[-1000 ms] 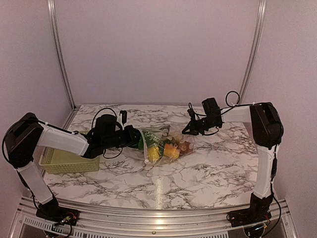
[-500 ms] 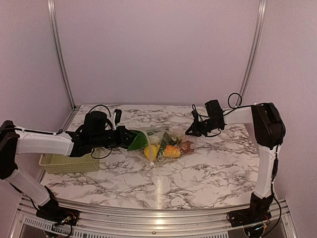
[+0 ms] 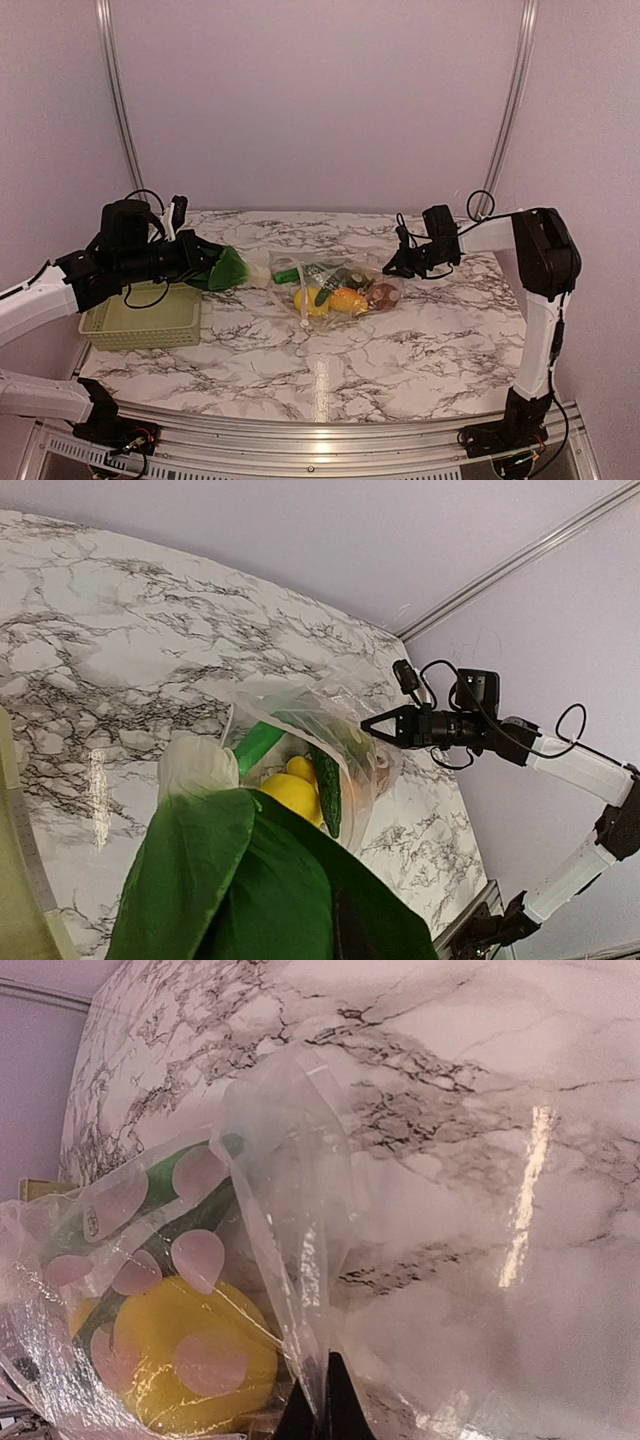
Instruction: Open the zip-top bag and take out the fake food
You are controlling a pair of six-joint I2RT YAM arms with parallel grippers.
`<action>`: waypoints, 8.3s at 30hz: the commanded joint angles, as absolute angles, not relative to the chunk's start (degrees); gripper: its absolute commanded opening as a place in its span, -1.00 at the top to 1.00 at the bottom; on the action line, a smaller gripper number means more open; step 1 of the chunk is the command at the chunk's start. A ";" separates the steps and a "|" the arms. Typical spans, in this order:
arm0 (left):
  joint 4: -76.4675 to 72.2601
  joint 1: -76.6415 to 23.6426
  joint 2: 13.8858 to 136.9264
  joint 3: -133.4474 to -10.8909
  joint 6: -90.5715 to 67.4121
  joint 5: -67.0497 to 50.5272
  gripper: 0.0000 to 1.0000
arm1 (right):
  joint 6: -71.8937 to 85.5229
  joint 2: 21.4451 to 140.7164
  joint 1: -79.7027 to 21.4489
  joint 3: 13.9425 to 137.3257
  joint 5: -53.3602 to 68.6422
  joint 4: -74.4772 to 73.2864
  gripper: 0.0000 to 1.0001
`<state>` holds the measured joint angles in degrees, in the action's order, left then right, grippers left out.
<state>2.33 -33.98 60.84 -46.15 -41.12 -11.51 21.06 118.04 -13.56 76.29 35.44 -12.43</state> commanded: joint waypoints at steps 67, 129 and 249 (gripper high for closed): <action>22.39 2.71 72.08 -56.58 -31.79 -16.28 -0.49 | 18.09 120.15 -12.87 79.68 36.35 -15.04 1.00; 27.29 -37.88 122.51 -88.59 0.88 -9.36 0.38 | 14.41 120.67 -12.55 81.13 35.97 -19.44 1.00; 6.80 -41.87 126.84 -92.46 -16.67 -16.73 -0.06 | 14.86 118.21 -9.77 78.03 38.23 -18.26 1.00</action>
<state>3.53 -40.82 123.81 -88.23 -21.15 -17.15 15.90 117.23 -9.37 75.59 38.04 -16.62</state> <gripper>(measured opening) 0.492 0.005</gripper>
